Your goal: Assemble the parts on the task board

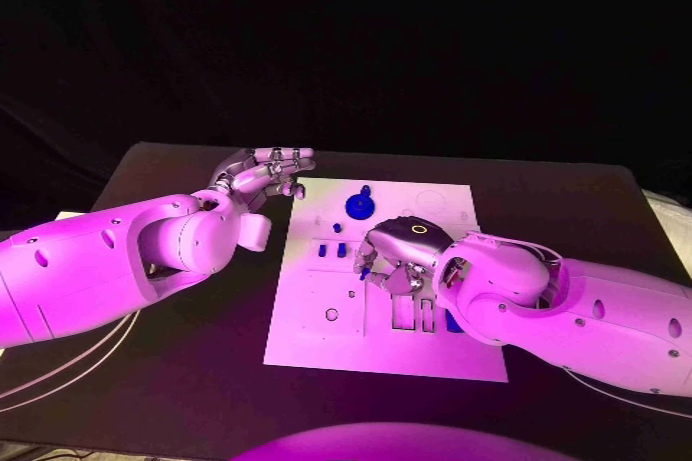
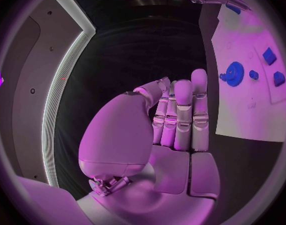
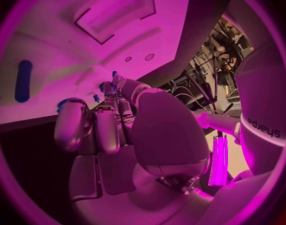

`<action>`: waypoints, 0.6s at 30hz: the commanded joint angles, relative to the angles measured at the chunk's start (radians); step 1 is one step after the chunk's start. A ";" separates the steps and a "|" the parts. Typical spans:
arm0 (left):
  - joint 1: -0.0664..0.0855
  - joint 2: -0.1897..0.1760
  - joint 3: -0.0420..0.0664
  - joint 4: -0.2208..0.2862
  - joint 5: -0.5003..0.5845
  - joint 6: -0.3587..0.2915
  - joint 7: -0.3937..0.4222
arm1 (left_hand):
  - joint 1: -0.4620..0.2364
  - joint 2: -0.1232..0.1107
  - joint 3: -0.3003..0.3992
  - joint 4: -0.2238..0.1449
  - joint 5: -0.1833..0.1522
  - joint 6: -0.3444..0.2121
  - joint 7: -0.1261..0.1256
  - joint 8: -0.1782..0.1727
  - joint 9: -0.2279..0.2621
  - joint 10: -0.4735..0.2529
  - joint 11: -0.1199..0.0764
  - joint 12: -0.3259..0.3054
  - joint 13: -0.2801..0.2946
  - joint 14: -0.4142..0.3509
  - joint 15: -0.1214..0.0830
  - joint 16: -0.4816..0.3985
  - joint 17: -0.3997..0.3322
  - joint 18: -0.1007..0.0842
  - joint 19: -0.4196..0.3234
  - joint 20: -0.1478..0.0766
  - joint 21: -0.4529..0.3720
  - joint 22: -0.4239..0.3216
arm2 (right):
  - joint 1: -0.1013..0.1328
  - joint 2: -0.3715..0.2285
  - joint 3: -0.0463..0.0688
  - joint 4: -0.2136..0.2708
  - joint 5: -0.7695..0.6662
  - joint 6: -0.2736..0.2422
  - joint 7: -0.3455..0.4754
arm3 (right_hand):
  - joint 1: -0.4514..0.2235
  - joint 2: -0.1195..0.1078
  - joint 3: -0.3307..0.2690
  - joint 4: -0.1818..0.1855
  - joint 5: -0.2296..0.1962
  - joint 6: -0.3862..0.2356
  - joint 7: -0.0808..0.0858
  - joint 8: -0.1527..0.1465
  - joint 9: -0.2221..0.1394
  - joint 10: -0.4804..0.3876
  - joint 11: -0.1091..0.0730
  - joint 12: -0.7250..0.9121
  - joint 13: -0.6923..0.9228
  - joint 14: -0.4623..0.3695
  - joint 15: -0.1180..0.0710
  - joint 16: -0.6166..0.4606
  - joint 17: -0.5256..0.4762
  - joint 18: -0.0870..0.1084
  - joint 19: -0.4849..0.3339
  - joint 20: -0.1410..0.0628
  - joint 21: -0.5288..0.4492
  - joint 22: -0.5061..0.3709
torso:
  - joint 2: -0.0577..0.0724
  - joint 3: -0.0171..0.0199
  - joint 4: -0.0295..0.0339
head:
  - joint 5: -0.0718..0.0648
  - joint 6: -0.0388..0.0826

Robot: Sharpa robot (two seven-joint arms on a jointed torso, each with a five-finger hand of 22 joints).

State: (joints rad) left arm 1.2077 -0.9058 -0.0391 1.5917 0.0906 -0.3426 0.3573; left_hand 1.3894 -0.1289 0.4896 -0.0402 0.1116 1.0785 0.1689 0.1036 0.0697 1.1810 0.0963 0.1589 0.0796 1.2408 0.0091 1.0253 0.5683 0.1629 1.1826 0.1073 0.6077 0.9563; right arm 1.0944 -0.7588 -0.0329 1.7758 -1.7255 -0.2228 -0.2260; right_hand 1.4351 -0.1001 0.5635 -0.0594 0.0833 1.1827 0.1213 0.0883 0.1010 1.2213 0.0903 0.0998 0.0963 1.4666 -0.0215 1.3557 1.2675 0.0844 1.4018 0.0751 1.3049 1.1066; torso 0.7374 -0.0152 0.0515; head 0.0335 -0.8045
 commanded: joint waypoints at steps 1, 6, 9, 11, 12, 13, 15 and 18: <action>0.000 0.002 0.001 0.005 0.004 0.012 0.005 | 0.007 0.003 -0.004 -0.001 0.000 -0.006 0.003 0.005 -0.001 -0.006 -0.001 0.004 0.001 -0.008 -0.001 -0.007 -0.001 0.020 -0.003 0.001 -0.007 -0.001 | -0.008 0.009 -0.001 -0.003 -0.004 0.033 0.016 | -0.003 0.005 0.015 -0.007 0.006 0.001 0.009 -0.007 0.001 0.037 -0.030 -0.001 0.001 0.050 -0.003 0.003 -0.001 0.007 0.000 -0.001 0.004 -0.001 | 0.000 0.0008 -0.0016 | 0.006 -0.006; 0.000 0.004 0.001 0.005 0.004 0.013 0.005 | 0.007 0.003 -0.004 -0.001 0.000 -0.007 0.003 0.005 -0.002 -0.008 -0.001 0.005 0.001 -0.008 0.000 -0.007 -0.002 0.020 -0.002 0.001 -0.007 -0.002 | -0.018 0.026 -0.002 -0.007 -0.004 0.039 0.019 | -0.003 0.005 0.015 -0.007 0.006 0.001 0.009 -0.007 0.001 0.037 -0.030 -0.001 0.001 0.050 -0.003 0.003 -0.001 0.007 0.000 -0.001 0.004 -0.001 | -0.001 0.0018 0.0000 | 0.011 -0.012; 0.000 0.005 0.001 0.005 0.004 0.014 0.004 | 0.007 0.003 -0.004 -0.001 0.000 -0.007 0.003 0.005 -0.002 -0.008 -0.001 0.005 0.001 -0.008 0.000 -0.007 -0.002 0.020 -0.002 0.001 -0.007 -0.002 | -0.021 0.032 -0.002 -0.012 -0.005 0.043 0.017 | -0.003 0.005 0.015 -0.007 0.006 0.001 0.009 -0.007 0.001 0.037 -0.030 -0.001 0.001 0.050 -0.003 0.003 -0.001 0.007 0.000 -0.001 0.004 -0.001 | 0.000 0.0016 0.0004 | 0.012 -0.015; 0.000 0.005 0.001 0.005 0.004 0.015 0.004 | 0.007 0.003 -0.004 -0.001 0.000 -0.007 0.003 0.005 -0.002 -0.008 -0.001 0.005 0.001 -0.008 0.000 -0.007 -0.002 0.020 -0.002 0.001 -0.007 -0.002 | -0.022 0.034 -0.002 -0.016 -0.006 0.046 0.016 | -0.004 0.005 0.016 -0.008 0.007 0.000 0.009 -0.008 0.001 0.036 -0.030 -0.002 0.001 0.050 -0.003 0.003 0.000 0.007 0.000 -0.001 0.004 -0.001 | 0.000 0.0016 0.0002 | 0.013 -0.016; 0.000 0.005 0.001 0.005 0.004 0.015 0.004 | 0.007 0.003 -0.004 -0.001 0.000 -0.007 0.003 0.005 -0.002 -0.008 -0.001 0.005 0.001 -0.008 0.000 -0.007 -0.002 0.020 -0.002 0.001 -0.007 -0.002 | -0.022 0.035 -0.002 -0.017 -0.006 0.047 0.015 | -0.004 0.005 0.016 -0.008 0.007 0.000 0.009 -0.008 0.001 0.036 -0.030 -0.002 0.001 0.050 -0.003 0.003 0.000 0.007 0.000 -0.001 0.004 -0.001 | 0.000 0.0017 0.0000 | 0.014 -0.016; 0.000 0.005 0.001 0.005 0.004 0.015 0.003 | 0.007 0.003 -0.004 -0.001 0.000 -0.007 0.003 0.005 -0.002 -0.008 -0.001 0.005 0.001 -0.008 0.000 -0.007 -0.002 0.020 -0.002 0.001 -0.007 -0.002 | -0.023 0.036 -0.002 -0.019 -0.006 0.049 0.014 | -0.004 0.005 0.016 -0.008 0.007 0.000 0.009 -0.008 0.001 0.036 -0.030 -0.002 0.001 0.050 -0.003 0.003 0.000 0.007 0.000 -0.001 0.004 -0.001 | 0.000 0.0017 -0.0005 | 0.015 -0.016; 0.000 0.005 0.001 0.005 0.004 0.014 0.003 | 0.007 0.003 -0.004 -0.001 0.000 -0.007 0.003 0.005 -0.002 -0.008 -0.001 0.005 0.001 -0.008 0.000 -0.007 -0.002 0.020 -0.002 0.001 -0.007 -0.002 | -0.024 0.038 -0.002 -0.020 -0.007 0.052 0.013 | -0.004 0.005 0.016 -0.008 0.007 0.000 0.009 -0.008 0.001 0.036 -0.030 -0.002 0.001 0.050 -0.003 0.003 0.000 0.007 0.000 -0.001 0.004 -0.001 | 0.001 0.0020 -0.0007 | 0.016 -0.018; 0.000 0.005 0.001 0.004 0.004 0.015 0.003 | 0.007 0.003 -0.006 -0.002 0.000 -0.009 0.004 0.005 -0.002 -0.010 0.000 0.005 0.000 -0.009 0.000 -0.008 -0.004 0.020 -0.002 0.001 -0.008 -0.002 | -0.025 0.040 -0.002 -0.020 -0.007 0.054 0.013 | -0.006 0.005 0.016 -0.008 0.007 0.000 0.010 -0.008 0.001 0.036 -0.029 -0.003 0.001 0.050 -0.002 0.003 0.000 0.007 0.000 -0.001 0.004 -0.001 | 0.000 0.0020 -0.0010 | 0.017 -0.020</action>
State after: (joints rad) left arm 1.2077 -0.9026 -0.0390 1.5939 0.0908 -0.3423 0.3562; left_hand 1.3894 -0.1289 0.4897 -0.0402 0.1116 1.0749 0.1725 0.1036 0.0687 1.1810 0.0963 0.1589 0.0795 1.2408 0.0091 1.0214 0.5650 0.1629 1.1826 0.1073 0.6040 0.9549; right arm 1.0710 -0.7210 -0.0351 1.7555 -1.7251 -0.1900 -0.2175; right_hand 1.4347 -0.1005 0.5729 -0.0692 0.0876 1.1827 0.1212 0.0846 0.1008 1.2212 0.0902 0.0908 0.0963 1.4666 -0.0215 1.3556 1.2673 0.0844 1.4018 0.0752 1.3049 1.1065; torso 0.7373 -0.0134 0.0513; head 0.0497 -0.8225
